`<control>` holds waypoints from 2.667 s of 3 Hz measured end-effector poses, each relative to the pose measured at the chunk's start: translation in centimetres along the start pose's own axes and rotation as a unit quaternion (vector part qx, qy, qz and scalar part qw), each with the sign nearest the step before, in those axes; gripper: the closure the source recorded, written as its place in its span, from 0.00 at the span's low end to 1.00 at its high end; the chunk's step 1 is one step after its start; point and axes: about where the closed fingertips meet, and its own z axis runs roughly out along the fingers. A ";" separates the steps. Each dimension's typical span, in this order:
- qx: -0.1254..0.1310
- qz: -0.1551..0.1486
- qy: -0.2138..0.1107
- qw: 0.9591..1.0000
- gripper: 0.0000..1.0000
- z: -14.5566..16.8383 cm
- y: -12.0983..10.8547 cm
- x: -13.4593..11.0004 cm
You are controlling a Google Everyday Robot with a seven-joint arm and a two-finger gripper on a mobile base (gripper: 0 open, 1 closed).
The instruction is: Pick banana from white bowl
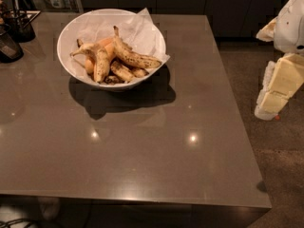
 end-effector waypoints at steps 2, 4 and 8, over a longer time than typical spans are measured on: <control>-0.056 0.010 -0.054 0.997 0.00 1.6 -6.0 -5.3; -0.041 0.010 -0.078 0.996 0.00 2.4 -8.0 -8.6; -0.030 0.040 -0.077 0.996 0.00 6.6 -9.8 -15.3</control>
Offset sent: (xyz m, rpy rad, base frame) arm 0.1021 0.0549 0.0142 0.1852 0.1861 0.0926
